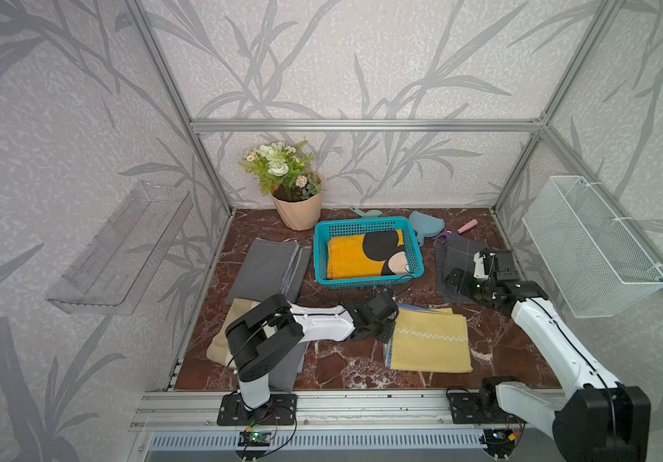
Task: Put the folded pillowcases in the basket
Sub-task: Move the pillowcase to the center of the board.
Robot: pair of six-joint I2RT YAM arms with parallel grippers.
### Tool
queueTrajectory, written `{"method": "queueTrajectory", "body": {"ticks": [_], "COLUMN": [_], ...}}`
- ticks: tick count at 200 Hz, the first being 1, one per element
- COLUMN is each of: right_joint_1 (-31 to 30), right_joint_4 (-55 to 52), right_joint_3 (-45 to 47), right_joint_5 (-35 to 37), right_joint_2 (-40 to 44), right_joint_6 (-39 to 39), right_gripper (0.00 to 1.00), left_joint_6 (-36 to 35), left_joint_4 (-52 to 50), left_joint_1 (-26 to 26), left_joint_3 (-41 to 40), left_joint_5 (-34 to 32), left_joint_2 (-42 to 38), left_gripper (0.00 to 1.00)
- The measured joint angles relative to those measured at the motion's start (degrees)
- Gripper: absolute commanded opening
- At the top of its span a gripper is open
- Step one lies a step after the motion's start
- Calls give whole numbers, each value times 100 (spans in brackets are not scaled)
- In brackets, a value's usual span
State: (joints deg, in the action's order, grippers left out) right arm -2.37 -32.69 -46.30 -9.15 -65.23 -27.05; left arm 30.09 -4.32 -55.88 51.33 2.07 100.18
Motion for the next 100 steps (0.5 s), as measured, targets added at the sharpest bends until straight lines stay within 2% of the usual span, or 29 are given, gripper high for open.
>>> {"method": "queueTrajectory", "body": {"ticks": [24,30,49,65,89,100], "right_joint_1": [-63,-96,-358,-610,-848,-857], "right_joint_4": [160,203,330,420,682,765], "right_joint_3": [184,216,302,315,459,557], "right_joint_5": [-203,-232,-317,-396,-568,-616], "right_joint_2": [-221,-304,-662,-973,-1246,-1261], "right_joint_6": [-63,-79,-118,-153,-234,-275], "right_gripper": [99,99,99,99,99,99], "left_joint_6": [-63,-66,-118,-76,-15,35], "left_joint_4": [35,55,170,321,568,691], "left_joint_1": [361,426,494,494,525,557], "left_joint_3": [-485,-570,-730,-826,-1049,-1180], "left_joint_5": [-90,-109,-160,-160,-59,28], "left_joint_2": [-411,-479,-592,-664,-850,-946], "left_gripper": [0,8,42,61,73,75]}}
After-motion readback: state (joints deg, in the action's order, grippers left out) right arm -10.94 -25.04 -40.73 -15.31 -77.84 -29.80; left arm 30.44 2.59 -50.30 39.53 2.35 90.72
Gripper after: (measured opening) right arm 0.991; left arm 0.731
